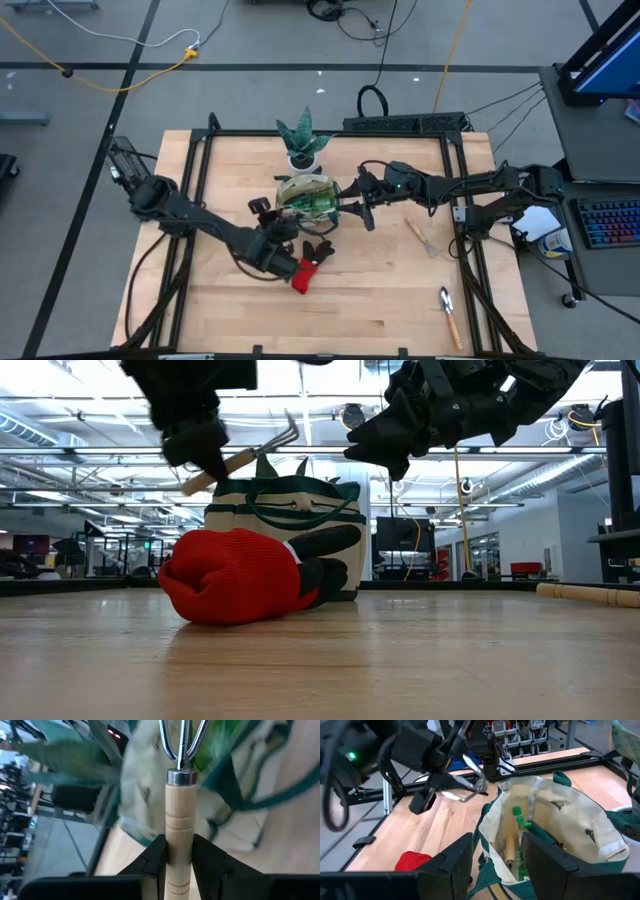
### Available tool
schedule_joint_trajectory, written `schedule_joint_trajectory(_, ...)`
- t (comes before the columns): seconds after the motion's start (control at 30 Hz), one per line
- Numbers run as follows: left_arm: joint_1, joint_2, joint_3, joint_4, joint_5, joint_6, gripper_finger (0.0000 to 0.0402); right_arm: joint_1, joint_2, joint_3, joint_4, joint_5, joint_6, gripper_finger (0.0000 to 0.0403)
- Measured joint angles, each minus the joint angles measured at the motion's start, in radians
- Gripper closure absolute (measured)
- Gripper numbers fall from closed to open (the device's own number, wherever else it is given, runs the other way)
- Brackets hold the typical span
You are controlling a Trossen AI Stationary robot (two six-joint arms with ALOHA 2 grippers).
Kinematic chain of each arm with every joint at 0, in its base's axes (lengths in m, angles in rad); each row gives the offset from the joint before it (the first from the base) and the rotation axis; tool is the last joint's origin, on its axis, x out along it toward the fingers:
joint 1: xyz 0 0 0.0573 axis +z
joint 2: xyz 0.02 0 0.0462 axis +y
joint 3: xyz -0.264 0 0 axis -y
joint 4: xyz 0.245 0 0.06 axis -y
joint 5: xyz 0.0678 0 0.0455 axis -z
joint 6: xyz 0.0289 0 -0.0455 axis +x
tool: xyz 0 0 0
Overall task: Pick & Place Garden tools in Gardening bag
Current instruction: Put the left brown hand rake into the gardening bag
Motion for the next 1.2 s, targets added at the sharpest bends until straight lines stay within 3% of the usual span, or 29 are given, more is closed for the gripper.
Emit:
schedule_joint_trajectory(0.2,0.058,-0.001,0.073,0.021,-0.065,0.159,0.0323,0.0,0.0,0.0,0.007,0.003,0.0,0.0243)
schedule_joint_trajectory(0.4,0.144,-0.002,0.111,0.131,-0.061,0.351,0.0328,0.0,0.0,0.0,-0.007,0.003,0.0,0.0243)
schedule_joint_trajectory(0.63,0.235,-0.002,0.111,0.317,0.075,0.587,0.0321,0.0,0.0,0.0,-0.048,0.004,-0.001,0.0243)
schedule_joint_trajectory(0.73,0.251,-0.002,0.111,0.374,0.081,0.624,0.0328,0.0,0.0,0.0,-0.041,0.017,-0.007,0.0243)
schedule_joint_trajectory(0.93,0.253,-0.002,0.111,0.437,0.054,0.668,0.0323,-0.001,0.0,0.0,0.01,0.192,0.003,0.0243)
schedule_joint_trajectory(1.2,0.252,-0.002,0.111,0.491,-0.053,0.635,0.0329,0.027,0.0,0.0,0.137,0.188,-0.014,0.0243)
